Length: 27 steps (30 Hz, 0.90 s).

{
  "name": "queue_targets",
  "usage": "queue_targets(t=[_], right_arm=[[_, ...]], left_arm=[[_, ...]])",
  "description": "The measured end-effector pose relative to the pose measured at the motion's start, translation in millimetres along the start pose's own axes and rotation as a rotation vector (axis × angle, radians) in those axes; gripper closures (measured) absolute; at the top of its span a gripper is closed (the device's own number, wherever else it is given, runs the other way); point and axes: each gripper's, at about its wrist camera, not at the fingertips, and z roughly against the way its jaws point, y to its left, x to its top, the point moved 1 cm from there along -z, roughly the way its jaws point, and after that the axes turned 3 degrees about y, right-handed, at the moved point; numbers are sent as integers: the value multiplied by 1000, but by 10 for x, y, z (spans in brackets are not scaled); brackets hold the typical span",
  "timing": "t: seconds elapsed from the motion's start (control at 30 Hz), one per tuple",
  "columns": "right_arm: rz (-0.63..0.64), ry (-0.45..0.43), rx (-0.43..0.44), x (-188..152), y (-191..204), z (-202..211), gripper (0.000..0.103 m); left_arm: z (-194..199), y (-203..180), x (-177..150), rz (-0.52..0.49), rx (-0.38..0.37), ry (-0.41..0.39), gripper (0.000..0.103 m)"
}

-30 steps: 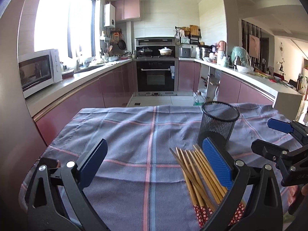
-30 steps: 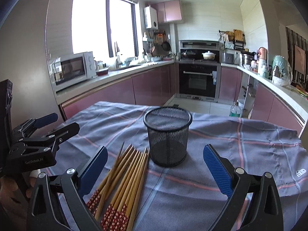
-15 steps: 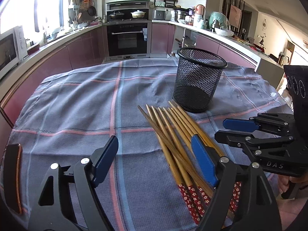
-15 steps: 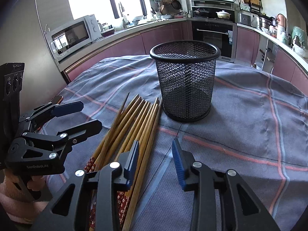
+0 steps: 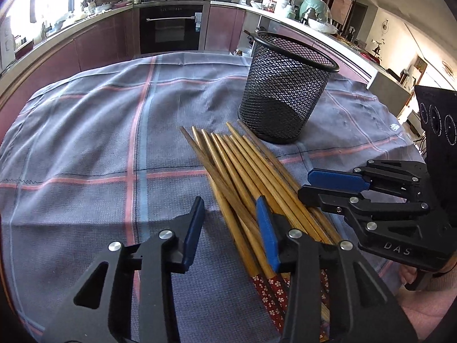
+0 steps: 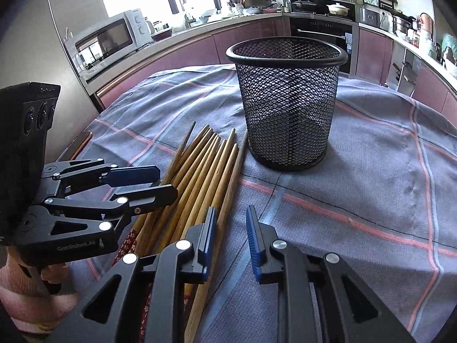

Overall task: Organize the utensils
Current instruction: 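Close the right gripper on one wooden chopstick while the left gripper grasps another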

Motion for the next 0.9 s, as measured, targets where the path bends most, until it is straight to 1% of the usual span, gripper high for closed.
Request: queue_targets(t=[0.03,0.1,0.17,0.23,0.33,0.4,0.43,0.53,0.63,0.7,0.8,0.87,0.9], right_arm=[[6,5,-8,11,13,-14,82],[21,15,-21,35,46,-57,81],[47,15,-53,50,99,-76,81],[61,15,-69,59,131,-87,81],[57,18,-72,79,111,-98,85],[40,23,-49,86,74,-90,96],[30,27,-38,89,52,-90,96],[24,30,-34,88,29,-86,96],[45,37,-58,106,57,-105,94],[62,42,-71,124,85,-117,92],[66,45,-63,143,77,-131,92],[50,44,-46,150,46,-129,96],[39,43,-37,152,36,-132,96]], left_arm=[[-8,8,12,1,-7,3,70],[-31,21,39,6,-21,13,71],[-31,29,50,10,-37,20,77],[-46,24,79,13,-55,32,80],[-35,28,82,14,-54,37,83],[-20,40,83,22,-61,42,85],[-14,52,68,24,-65,43,87],[-6,88,62,35,-80,48,87],[-23,106,70,39,-69,49,80],[-33,122,61,43,-76,47,80],[-36,138,73,55,-85,48,82],[-33,148,58,60,-87,46,88],[-24,156,55,66,-90,45,89]])
